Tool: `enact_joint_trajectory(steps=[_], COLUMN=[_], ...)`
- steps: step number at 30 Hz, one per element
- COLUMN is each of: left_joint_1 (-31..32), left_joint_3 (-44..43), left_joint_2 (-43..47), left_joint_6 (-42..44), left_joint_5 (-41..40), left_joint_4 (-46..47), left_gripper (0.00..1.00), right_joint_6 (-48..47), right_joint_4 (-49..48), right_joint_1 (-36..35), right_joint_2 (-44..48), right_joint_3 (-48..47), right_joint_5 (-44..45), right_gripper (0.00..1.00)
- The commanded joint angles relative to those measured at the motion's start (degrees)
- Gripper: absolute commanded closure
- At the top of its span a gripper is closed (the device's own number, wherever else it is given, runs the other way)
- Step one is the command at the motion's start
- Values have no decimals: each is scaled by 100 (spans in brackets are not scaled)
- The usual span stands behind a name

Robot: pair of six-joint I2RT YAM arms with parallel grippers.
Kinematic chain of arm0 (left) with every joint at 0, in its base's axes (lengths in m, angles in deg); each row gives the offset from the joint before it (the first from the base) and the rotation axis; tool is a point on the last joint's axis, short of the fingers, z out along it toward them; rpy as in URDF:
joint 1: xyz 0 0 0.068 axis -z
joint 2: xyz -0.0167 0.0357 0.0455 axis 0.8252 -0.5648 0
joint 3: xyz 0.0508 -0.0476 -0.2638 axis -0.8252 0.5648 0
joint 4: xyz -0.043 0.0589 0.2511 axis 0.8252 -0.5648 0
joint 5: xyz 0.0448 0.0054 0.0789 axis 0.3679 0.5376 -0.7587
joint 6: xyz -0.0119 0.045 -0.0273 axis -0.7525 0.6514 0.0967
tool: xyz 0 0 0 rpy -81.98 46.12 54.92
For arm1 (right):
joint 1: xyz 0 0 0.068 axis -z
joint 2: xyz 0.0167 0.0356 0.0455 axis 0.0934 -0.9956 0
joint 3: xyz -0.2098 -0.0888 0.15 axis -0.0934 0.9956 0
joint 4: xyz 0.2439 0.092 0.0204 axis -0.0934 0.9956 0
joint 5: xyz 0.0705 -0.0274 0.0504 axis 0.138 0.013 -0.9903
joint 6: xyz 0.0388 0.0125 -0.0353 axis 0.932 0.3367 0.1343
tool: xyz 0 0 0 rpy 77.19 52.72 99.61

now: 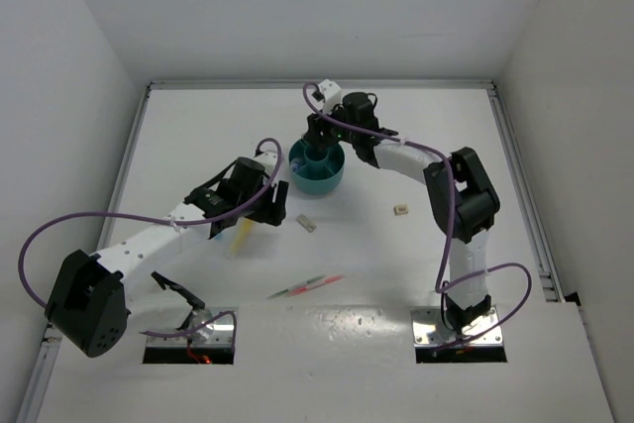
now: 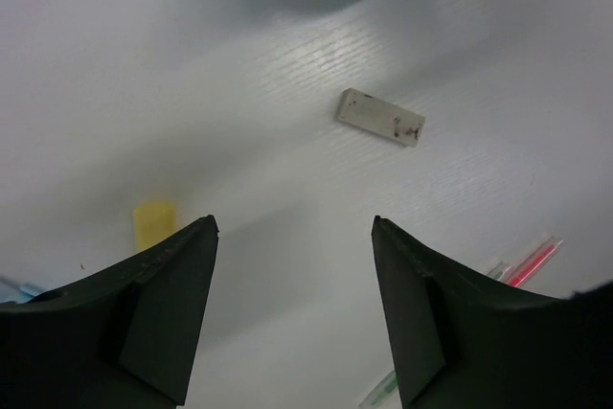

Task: Sort the stationery into containers
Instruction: Place the stationery in the storage box, then pick up the stationery from the center of the board.

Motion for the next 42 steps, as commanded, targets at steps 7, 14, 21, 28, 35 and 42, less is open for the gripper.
enact_joint_trajectory(steps=[7, 14, 21, 28, 35, 42], left_joint_1=[56, 56, -198, -366, -647, -1078], left_joint_3=[30, 188, -198, -251, -251, -531], left_joint_2=[376, 683, -378, -1012, -1461, -2102], left_joint_6=[-233, -1433, -1156, -963, -672, -391], left_joint_5=[-574, -2391, -2114, -1885, -1305, -900], left_joint_4=[133, -156, -799, -746, -641, -500], left_gripper=[38, 94, 41, 27, 31, 44], right_joint_6=[-320, -1093, -2138, -2298, -2174, -2069], right_joint_4=[-166, 1404, 3683, 3272, 3280, 3227], right_joint_1=[13, 65, 118, 118, 171, 171], right_joint_2=[1166, 2203, 3152, 4331, 4489, 4744], right_joint_3=[201, 185, 464, 2002, 2135, 2249], right_joint_5=[-119, -348, -1181, -1648, -1815, -1921], right_gripper=[40, 100, 2, 83, 77, 77])
